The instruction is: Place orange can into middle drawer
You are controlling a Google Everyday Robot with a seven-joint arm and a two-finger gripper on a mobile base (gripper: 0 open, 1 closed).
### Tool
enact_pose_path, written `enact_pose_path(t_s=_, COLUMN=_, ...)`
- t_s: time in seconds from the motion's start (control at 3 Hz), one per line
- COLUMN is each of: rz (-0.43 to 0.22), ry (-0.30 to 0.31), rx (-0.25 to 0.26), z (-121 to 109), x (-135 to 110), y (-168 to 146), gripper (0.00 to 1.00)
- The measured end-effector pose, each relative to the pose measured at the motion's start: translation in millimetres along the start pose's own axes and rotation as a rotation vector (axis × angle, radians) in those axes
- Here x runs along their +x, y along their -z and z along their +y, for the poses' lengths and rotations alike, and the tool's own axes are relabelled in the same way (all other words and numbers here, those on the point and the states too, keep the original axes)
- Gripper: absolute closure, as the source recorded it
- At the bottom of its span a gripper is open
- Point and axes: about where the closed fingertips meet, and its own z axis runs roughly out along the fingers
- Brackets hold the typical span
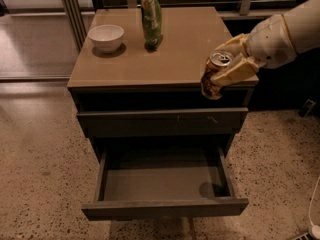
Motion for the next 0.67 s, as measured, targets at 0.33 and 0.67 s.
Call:
enact_pose_path(t_s=0.33, rz=-0.008, ry=-0.004, rx=-0.004, z=42, x=41, y=-17, gripper=1.00)
enact_pose_path(t_s=0.67, rz=0.011, ry=-0.039, rx=-0.067, z=69, x=61, y=-38, gripper=1.00)
